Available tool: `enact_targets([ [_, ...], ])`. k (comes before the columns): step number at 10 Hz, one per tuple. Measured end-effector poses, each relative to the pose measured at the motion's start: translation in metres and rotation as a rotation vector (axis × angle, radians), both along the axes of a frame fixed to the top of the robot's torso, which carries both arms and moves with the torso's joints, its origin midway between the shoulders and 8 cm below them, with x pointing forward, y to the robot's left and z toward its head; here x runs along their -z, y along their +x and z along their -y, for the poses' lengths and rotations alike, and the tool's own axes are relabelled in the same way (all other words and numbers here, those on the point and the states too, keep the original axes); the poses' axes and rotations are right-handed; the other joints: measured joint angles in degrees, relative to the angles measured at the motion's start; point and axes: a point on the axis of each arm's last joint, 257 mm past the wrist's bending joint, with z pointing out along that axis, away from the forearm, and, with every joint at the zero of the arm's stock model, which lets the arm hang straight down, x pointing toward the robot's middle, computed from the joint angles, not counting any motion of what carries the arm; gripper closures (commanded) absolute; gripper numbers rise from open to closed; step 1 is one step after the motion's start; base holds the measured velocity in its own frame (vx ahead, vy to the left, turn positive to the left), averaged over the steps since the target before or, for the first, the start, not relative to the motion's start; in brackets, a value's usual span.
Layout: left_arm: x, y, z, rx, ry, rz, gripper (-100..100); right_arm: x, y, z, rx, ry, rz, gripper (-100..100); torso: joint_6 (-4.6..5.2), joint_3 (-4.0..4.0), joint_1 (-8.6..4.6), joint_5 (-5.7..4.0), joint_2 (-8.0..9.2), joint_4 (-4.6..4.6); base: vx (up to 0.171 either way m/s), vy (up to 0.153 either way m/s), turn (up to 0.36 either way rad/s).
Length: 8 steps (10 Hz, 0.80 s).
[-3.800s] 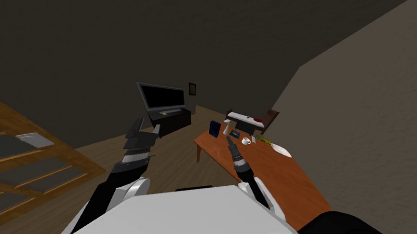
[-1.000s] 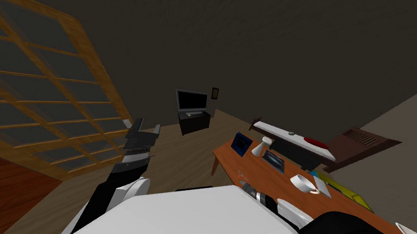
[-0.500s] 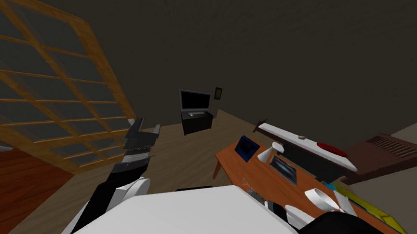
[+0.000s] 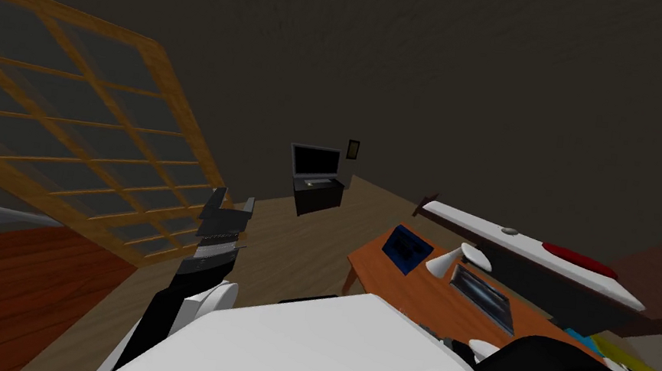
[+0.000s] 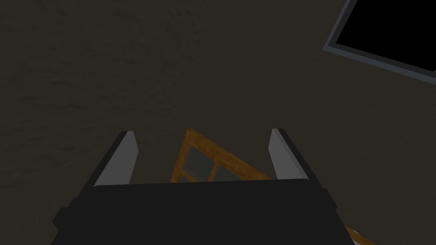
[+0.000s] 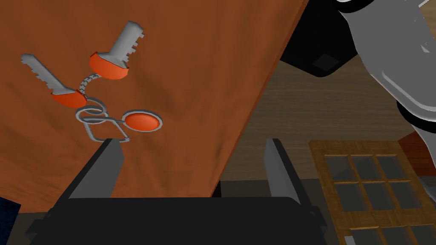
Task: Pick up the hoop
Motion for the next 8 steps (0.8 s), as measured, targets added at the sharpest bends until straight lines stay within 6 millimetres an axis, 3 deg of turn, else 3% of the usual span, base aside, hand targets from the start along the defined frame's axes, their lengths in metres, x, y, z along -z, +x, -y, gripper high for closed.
enact_targets([
  [2,0.000,0.000,0.000,0.000,0.000,0.000,0,0.002,-0.030,0.022,-0.036,-0.060,-0.067,-100,-0.02,-0.01,-0.01,0.00,-0.04,0.00,0.110,-0.007,0.109],
  [3,0.000,0.000,0.000,0.000,0.000,0.000,0,0.003,-0.037,0.029,-0.047,-0.078,-0.087,-100,0.01,0.02,0.03,0.00,0.04,0.01,0.076,0.002,0.098],
  [8,0.000,0.000,0.000,0.000,0.000,0.000,0,0.015,-0.107,0.063,-0.135,-0.178,-0.238,-100,0.00,0.04,0.02,0.00,0.06,0.02,0.092,-0.011,0.104],
])
